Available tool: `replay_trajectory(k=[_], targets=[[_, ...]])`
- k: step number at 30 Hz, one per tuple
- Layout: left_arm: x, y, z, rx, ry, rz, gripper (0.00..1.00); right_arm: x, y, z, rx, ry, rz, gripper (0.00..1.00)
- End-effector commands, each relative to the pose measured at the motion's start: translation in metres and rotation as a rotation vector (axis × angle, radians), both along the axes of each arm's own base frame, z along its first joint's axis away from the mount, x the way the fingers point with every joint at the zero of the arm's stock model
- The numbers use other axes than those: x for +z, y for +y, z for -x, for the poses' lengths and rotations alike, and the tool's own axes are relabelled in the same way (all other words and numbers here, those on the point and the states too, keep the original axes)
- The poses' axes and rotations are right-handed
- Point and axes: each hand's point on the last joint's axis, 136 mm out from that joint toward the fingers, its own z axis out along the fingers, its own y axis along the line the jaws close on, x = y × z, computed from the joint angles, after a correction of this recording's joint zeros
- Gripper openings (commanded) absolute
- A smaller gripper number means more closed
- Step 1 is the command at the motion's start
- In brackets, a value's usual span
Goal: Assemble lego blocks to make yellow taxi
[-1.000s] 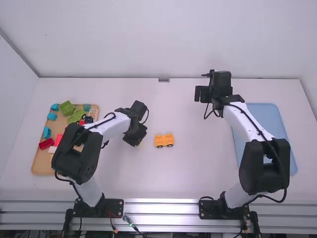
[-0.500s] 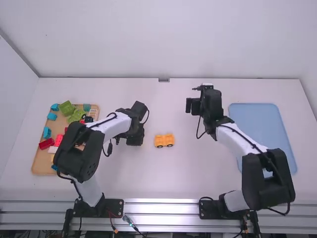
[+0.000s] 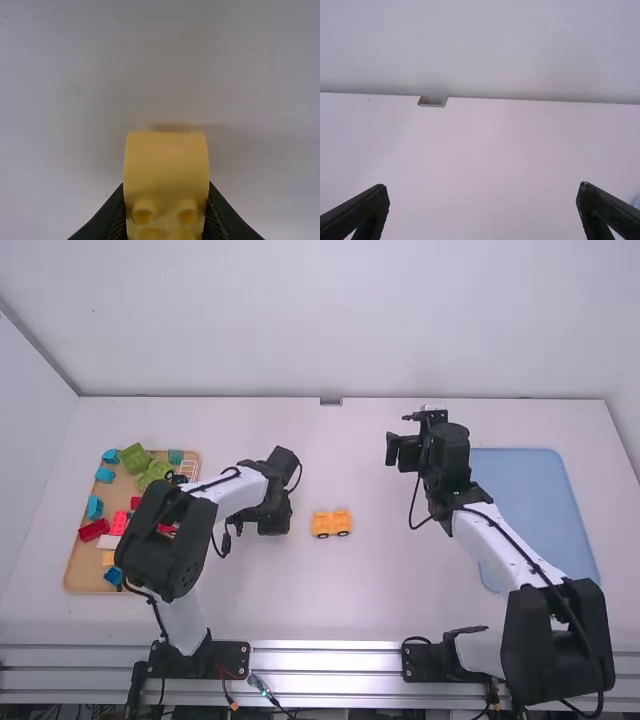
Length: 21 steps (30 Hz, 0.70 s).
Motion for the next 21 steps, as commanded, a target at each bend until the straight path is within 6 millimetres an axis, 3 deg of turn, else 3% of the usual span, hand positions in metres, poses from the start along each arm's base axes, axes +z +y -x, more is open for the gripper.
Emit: replay_trajectory(k=[1, 3, 4, 6, 10, 14, 18, 20, 21], targets=[[-0.009, 0.003, 0.005, 0.018, 0.024, -0.01, 0.17, -0.003, 0.004, 0.003, 0.016, 0.008, -0.006, 0.99], [-0.01, 0.004, 0.005, 0.014, 0.021, -0.012, 0.27, -0.003, 0.007, 0.004, 0.024, 0.008, -0.005, 0.99], [-0.011, 0.003, 0.004, -0.008, 0.013, -0.008, 0.4, -0.003, 0.009, 0.005, 0.028, 0.007, -0.005, 0.99], [-0.01, 0.0, 0.0, -0.046, -0.003, 0.002, 0.99, -0.003, 0.011, 0.005, 0.033, 0.007, -0.006, 0.99], [-0.008, -0.007, 0.004, -0.062, 0.021, 0.039, 0.99, -0.003, 0.009, 0.004, 0.028, 0.006, -0.006, 0.99], [0.005, 0.0, -0.002, -0.121, 0.027, 0.019, 0.99, -0.003, 0.01, 0.005, 0.03, 0.007, -0.006, 0.99], [0.036, 0.003, -0.019, -0.395, -0.005, 0.032, 0.99, -0.003, 0.01, 0.005, 0.029, 0.007, -0.006, 0.99], [0.062, 0.001, -0.039, -0.69, -0.087, 0.044, 0.99, -0.003, 0.01, 0.005, 0.029, 0.006, -0.006, 0.99], [0.064, 0.001, -0.041, -0.719, -0.097, 0.041, 0.99, -0.003, 0.009, 0.005, 0.029, 0.006, -0.006, 0.99]])
